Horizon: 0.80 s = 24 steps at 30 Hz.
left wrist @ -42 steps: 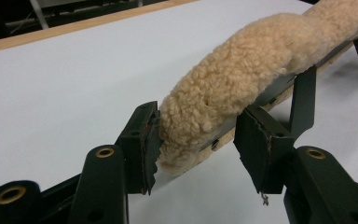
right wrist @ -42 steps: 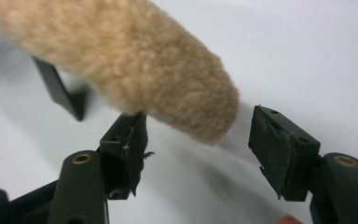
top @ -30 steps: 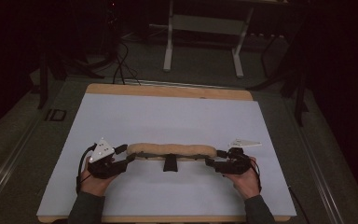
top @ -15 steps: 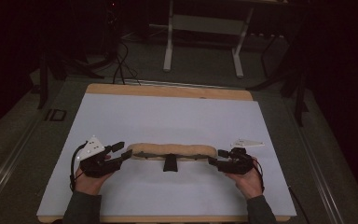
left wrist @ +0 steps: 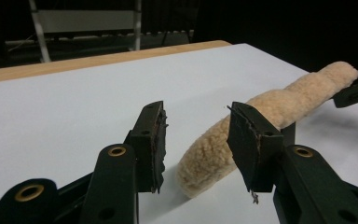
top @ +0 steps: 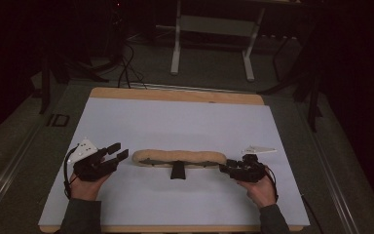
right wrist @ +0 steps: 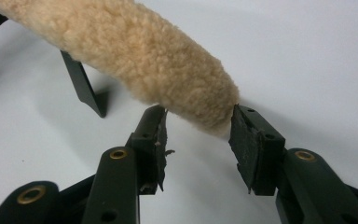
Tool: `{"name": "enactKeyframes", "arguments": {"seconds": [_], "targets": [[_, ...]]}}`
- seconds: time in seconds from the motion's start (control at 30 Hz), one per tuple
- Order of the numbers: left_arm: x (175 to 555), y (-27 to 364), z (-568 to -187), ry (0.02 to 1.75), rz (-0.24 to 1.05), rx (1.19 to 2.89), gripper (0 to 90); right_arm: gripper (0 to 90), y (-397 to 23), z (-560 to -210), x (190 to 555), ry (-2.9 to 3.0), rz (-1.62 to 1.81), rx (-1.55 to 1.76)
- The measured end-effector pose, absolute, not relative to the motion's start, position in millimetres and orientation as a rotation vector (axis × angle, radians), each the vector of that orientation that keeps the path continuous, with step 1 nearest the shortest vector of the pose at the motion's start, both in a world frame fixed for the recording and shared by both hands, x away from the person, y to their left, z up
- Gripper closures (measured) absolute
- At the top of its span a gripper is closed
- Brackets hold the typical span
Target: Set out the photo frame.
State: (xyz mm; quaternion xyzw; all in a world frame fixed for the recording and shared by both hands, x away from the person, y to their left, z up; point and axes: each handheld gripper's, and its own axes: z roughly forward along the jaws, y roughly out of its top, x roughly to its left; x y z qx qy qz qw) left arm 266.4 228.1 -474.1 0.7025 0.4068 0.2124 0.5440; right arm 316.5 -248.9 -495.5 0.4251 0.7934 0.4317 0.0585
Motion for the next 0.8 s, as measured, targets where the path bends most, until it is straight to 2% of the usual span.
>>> {"name": "enactKeyframes", "arguments": {"seconds": [0.17,0.57,0.8], "targets": [[268,229,-477,1.01,0.542,1.672,57.0,55.9,-251,-493,316,2.39,1.319,1.302],[281,223,-489,1.054,0.492,1.759,66.9,77.1,-252,-497,315,2.457,1.249,1.255],[285,220,-492,1.045,0.478,1.787,72.4,82.3,-253,-498,314,2.489,1.273,1.223]]}}
